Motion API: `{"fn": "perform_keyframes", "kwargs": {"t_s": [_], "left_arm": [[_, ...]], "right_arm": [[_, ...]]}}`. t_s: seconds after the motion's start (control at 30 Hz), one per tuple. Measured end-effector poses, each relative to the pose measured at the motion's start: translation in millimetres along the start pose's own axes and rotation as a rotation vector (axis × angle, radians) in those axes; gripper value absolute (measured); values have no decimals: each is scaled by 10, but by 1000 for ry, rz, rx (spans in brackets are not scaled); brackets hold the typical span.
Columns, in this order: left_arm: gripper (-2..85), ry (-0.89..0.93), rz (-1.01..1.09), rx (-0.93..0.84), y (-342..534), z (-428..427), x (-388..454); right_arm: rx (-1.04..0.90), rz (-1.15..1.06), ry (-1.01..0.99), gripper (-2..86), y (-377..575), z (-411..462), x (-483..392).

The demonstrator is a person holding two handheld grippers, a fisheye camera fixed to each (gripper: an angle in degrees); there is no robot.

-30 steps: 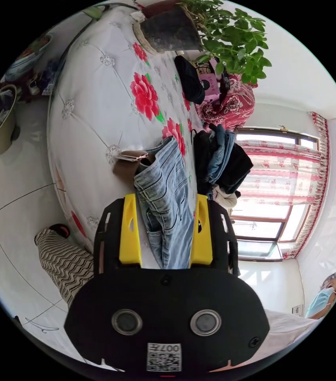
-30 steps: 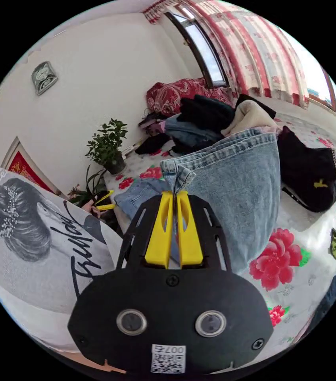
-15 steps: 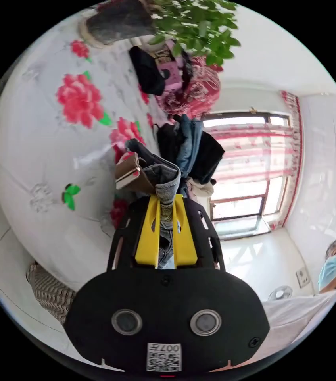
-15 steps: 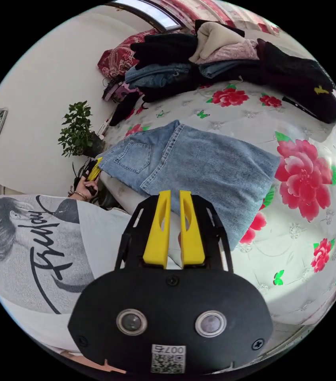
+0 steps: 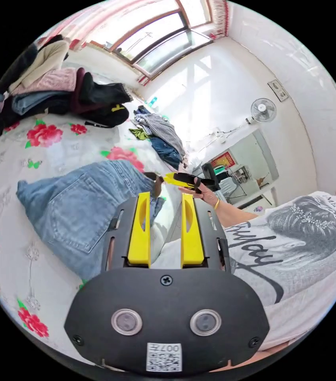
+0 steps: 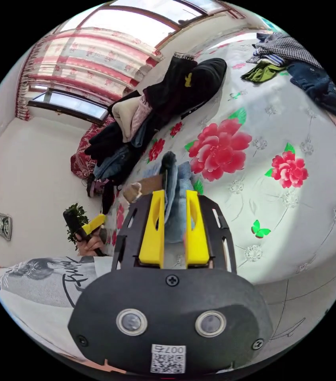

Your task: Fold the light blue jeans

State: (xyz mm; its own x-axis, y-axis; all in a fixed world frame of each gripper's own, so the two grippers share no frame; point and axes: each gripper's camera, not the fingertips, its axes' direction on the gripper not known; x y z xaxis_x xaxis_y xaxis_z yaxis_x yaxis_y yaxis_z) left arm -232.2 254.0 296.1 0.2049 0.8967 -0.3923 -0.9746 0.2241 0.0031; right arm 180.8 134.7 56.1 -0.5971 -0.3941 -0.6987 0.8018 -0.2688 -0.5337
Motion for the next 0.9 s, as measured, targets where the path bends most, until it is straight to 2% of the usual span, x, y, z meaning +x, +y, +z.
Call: {"fn": "perform_keyframes", "kwargs": {"t_s": [0.07, 0.2, 0.3, 0.4, 0.53, 0.6, 0.7, 0.77, 0.9], "left_arm": [[116, -24, -83, 6, 104, 47, -216], [130, -184, -314, 34, 445, -120, -740], [143, -179, -483, 86, 632, -163, -1092], [154, -176, -556, 94, 681, -7, -1316], [144, -123, -609, 7, 637, 414, -1583], [97, -80, -620, -4, 576, 652, -1721], [51, -48, -630, -46, 391, 859, -1823], [46, -75, -561, -53, 158, 880, -1743], [46, 11, -404, 34, -660, 814, -1539]], "right_arm": [[15, 62, -30, 95, 45, -43, 222], [-19, 137, -38, 115, 113, -26, 623], [-77, 179, -71, 126, 60, 75, 861], [-147, 185, -129, 133, -49, 232, 1020], [-237, 173, -192, 121, -180, 502, 1110], [-300, 163, -205, 99, -304, 689, 1109], [-393, 173, -118, 81, -476, 820, 1088], [-364, 152, -188, 75, -619, 711, 1038], [-234, 60, -328, 62, -1192, 243, 696]]}}
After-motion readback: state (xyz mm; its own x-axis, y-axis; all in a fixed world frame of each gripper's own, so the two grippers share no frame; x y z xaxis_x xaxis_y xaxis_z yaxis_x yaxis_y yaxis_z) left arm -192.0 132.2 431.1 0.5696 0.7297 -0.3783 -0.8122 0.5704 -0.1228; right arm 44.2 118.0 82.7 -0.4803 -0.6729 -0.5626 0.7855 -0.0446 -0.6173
